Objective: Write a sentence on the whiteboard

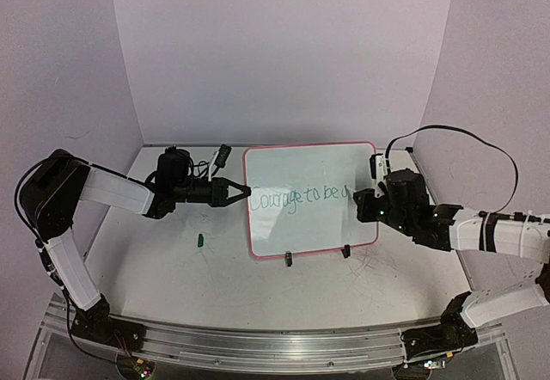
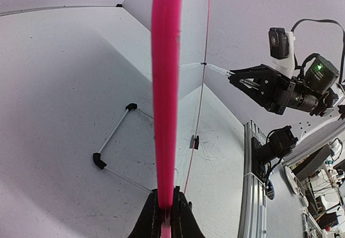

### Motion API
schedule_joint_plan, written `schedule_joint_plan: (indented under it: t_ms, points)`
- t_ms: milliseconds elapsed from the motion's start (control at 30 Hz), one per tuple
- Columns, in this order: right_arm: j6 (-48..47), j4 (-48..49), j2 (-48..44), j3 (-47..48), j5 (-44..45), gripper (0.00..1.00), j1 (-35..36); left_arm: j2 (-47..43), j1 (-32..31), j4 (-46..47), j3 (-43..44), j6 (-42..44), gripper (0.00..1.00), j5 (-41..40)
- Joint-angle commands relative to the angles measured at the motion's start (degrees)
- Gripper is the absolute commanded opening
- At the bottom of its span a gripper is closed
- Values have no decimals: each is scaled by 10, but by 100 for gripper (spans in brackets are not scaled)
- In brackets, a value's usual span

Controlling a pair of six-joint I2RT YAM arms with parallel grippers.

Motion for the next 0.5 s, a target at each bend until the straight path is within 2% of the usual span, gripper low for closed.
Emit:
schedule_joint_plan:
  t_ms: [0,467]
  points:
    - [-7,-7,1,15,21,0,-7,4,-5,-7,11,15,0,-19]
    - [1,-36,-18,-12,-13,0,-7,4,-5,-7,11,15,0,-21]
